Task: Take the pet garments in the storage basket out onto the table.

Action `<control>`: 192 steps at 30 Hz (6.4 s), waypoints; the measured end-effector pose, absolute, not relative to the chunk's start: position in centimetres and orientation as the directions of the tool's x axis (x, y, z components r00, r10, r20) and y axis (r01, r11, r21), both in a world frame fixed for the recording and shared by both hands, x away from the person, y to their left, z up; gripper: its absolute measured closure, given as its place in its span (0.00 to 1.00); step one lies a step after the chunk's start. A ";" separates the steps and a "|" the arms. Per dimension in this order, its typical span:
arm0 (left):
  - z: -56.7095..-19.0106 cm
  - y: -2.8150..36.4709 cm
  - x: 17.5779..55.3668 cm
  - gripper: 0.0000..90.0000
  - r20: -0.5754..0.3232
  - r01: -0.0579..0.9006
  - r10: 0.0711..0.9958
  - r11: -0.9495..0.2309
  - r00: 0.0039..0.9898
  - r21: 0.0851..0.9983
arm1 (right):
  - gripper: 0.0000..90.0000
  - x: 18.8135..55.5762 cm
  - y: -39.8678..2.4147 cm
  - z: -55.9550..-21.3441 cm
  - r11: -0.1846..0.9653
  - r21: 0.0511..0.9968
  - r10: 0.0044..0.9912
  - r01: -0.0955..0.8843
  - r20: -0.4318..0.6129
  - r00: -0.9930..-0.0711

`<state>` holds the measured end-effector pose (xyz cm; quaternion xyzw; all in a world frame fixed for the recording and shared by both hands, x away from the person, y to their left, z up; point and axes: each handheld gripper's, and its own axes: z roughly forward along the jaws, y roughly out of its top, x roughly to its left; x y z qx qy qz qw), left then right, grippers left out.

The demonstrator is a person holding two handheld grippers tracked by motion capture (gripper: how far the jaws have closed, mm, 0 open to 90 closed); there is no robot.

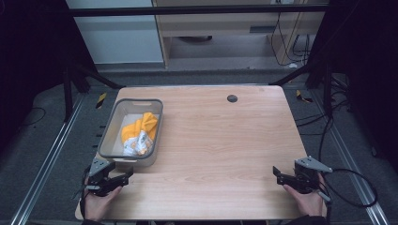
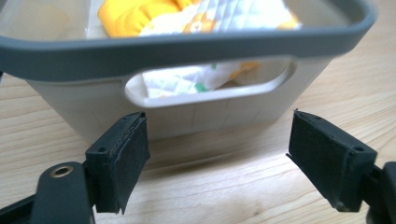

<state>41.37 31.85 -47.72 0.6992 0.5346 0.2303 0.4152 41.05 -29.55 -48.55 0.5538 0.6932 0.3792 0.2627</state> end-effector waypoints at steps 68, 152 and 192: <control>-38.4 30.4 44.0 0.26 -0.152 0.474 0.903 -0.064 0.402 0.878 | 0.14 40.9 -28.3 -49.1 0.171 0.803 0.955 0.572 0.008 -0.297; -41.1 26.6 52.8 0.31 -0.023 0.676 0.922 -0.267 0.387 0.686 | 0.14 41.3 -28.3 -49.5 0.187 0.785 0.948 0.590 0.013 -0.318; -43.0 25.7 53.9 0.80 -0.012 0.780 0.939 -0.278 0.344 0.561 | 0.14 41.4 -28.1 -49.7 0.204 0.771 0.943 0.603 0.010 -0.332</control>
